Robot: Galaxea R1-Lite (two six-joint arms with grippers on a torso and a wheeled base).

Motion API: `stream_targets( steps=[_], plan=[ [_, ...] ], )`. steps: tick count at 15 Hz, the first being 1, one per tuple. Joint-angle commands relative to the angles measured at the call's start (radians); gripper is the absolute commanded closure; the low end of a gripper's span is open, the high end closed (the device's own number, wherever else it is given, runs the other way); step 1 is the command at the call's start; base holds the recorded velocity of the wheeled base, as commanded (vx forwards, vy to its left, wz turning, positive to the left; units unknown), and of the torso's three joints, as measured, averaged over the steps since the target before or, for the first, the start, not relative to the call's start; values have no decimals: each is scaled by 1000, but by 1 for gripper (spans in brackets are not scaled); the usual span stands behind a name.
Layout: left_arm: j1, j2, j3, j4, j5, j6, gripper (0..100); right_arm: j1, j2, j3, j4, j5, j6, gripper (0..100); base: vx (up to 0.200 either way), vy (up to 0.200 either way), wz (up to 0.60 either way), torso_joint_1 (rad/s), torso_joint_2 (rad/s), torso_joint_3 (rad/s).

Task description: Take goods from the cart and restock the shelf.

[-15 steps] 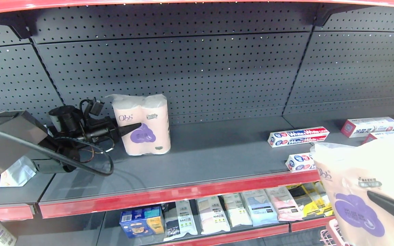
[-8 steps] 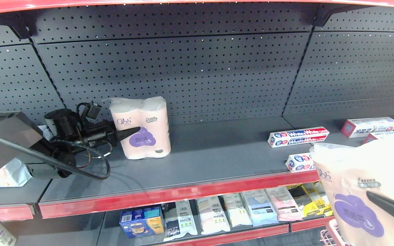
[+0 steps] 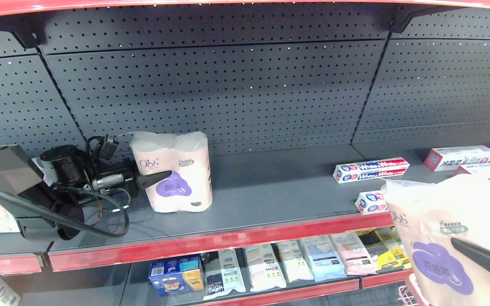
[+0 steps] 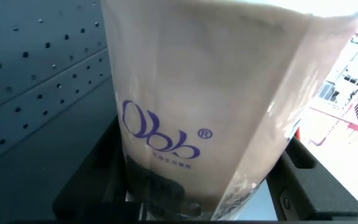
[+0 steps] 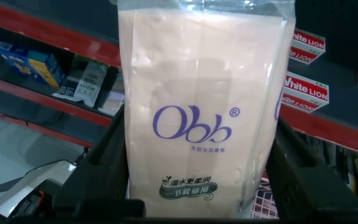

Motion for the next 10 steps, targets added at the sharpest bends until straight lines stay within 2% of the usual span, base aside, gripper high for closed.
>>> stream_targets(
  steps=[1,3,4,6,10],
  plan=[
    [1,-33,56,-33,2,-17,100,0,11,0,-1,-1,0,100,0,0,0,0,0,0],
    [1,-67,98,-56,2,-34,100,0,13,3,-1,-1,0,100,0,0,0,0,0,0],
    [1,-67,98,-56,2,-34,100,0,13,3,-1,-1,0,100,0,0,0,0,0,0],
    [5,-73,158,-103,-1,-34,100,2,22,0,-1,-1,-1,100,0,0,0,0,0,0],
    [7,-76,231,-103,-5,-29,100,2,24,0,-1,-1,-3,100,0,0,0,0,0,0]
  ],
)
